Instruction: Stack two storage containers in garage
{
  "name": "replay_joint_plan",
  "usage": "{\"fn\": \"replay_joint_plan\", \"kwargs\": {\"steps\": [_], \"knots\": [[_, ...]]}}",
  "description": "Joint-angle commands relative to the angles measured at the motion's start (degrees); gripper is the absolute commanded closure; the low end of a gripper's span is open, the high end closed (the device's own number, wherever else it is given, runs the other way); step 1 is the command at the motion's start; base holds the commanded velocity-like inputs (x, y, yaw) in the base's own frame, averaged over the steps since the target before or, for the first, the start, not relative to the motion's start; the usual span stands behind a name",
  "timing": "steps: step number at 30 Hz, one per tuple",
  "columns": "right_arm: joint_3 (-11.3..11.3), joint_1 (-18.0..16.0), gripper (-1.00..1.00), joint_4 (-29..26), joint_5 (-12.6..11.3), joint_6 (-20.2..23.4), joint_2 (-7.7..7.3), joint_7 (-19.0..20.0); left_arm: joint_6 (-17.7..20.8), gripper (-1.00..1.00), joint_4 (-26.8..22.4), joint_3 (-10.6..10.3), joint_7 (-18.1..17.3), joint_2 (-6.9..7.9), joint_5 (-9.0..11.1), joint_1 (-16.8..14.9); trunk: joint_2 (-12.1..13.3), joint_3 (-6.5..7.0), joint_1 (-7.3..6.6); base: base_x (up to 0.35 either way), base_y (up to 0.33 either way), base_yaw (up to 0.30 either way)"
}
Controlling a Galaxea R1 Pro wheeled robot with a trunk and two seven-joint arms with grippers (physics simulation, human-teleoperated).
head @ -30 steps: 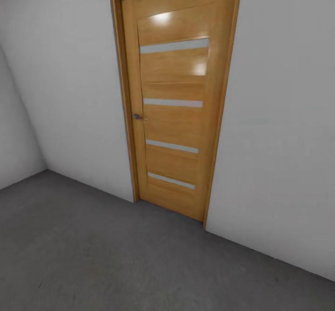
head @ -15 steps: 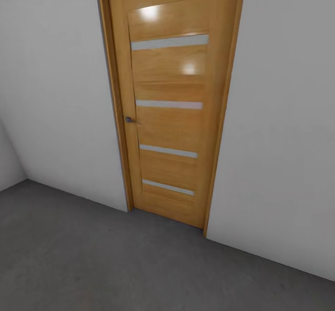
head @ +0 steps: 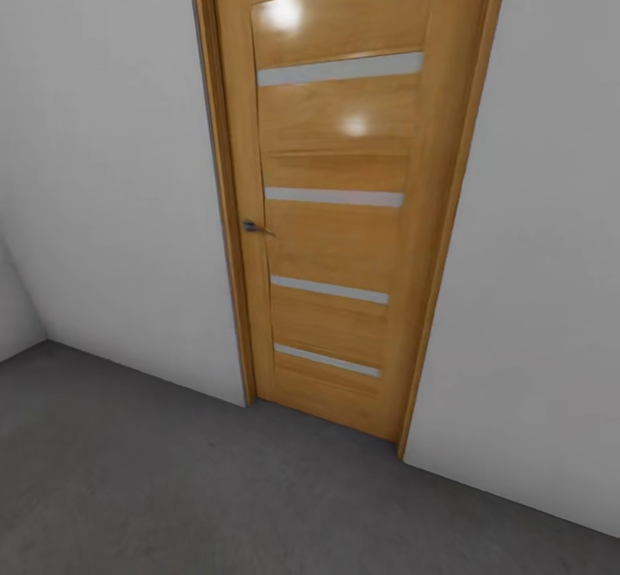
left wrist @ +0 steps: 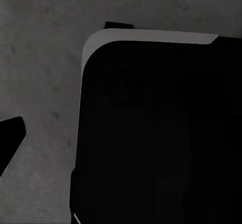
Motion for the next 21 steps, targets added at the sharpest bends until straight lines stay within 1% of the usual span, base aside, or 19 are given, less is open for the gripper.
{"fn": "replay_joint_plan", "kwargs": {"steps": [1,12,16,21], "knots": [[0.40,-0.02,-1.00,0.06,0.09,-0.25,-0.02,0.01,-0.09,-1.00,-0.04,0.01,-0.01,-0.01,0.52,0.01,-0.02,-0.04,0.03,0.293,0.225,0.000],[0.29,-0.02,-1.00,0.06,0.16,-0.39,0.03,0.01,-0.09,-1.00,-0.04,-0.02,-0.01,-0.01,0.52,0.01,-0.02,-0.04,0.03,0.293,0.225,-0.003],[0.24,-0.04,-1.00,0.06,0.00,-0.34,0.06,0.01,-0.14,-1.00,-0.07,0.00,-0.01,-0.01,0.50,0.01,-0.02,-0.04,0.03,0.292,0.227,-0.144],[0.22,-0.02,-1.00,0.06,-0.07,-0.33,0.07,0.01,-0.17,-1.00,-0.11,0.01,-0.01,-0.01,0.51,0.01,-0.02,-0.04,0.03,0.275,0.243,-0.223]]}}
